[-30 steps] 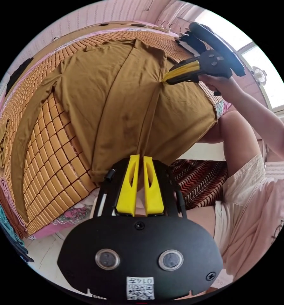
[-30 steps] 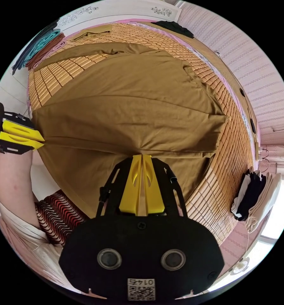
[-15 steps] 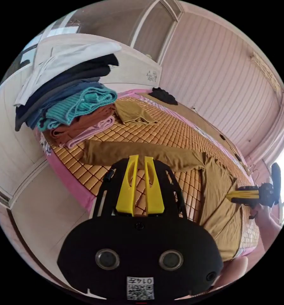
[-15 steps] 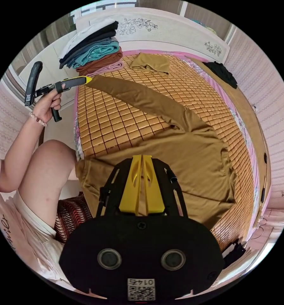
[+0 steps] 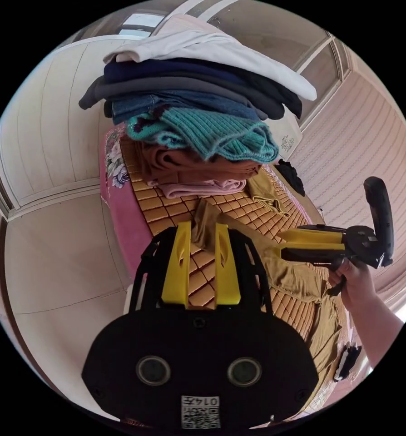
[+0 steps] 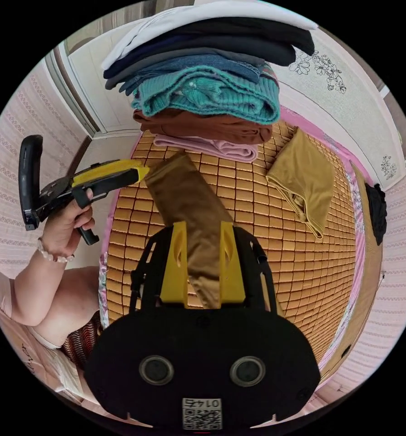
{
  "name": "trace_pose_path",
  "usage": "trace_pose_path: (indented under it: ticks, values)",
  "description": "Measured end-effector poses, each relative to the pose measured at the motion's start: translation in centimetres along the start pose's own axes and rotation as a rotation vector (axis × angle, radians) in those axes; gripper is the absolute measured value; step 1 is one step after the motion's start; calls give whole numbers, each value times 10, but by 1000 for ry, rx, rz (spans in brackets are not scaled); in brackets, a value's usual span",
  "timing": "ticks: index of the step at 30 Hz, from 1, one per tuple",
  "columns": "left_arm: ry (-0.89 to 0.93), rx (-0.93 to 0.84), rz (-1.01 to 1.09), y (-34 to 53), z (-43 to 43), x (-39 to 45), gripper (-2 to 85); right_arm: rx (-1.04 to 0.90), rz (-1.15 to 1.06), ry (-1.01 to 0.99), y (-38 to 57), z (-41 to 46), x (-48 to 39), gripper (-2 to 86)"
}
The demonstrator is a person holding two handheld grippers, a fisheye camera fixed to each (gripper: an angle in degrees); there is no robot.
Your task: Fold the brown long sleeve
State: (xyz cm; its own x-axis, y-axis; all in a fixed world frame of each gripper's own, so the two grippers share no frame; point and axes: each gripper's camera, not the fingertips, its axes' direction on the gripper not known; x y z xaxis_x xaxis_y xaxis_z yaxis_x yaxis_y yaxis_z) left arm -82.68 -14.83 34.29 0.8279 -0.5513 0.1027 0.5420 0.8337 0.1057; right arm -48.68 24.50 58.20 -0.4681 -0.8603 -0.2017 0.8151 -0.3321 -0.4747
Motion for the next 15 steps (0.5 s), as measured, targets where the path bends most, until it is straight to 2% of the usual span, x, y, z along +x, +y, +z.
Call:
trace_pose_path:
  ticks: [2,4,7,10,15]
  values:
    - [23,-55,-25,-3,10,-7,78,2,-30,6,-19,9,-6,107]
    - [17,-68,-24,-3,16,-15,35,0,-51,45,-32,20,-11,97]
    - [25,-88,-34,-5,18,-23,1,-79,-62,173,-39,46,-15,71]
    - [12,-101,7,-6,19,-22,-8,-66,-45,66,-28,46,-13,7]
    - [3,-109,52,0,19,-14,-10,-23,-11,57,6,35,-15,-8]
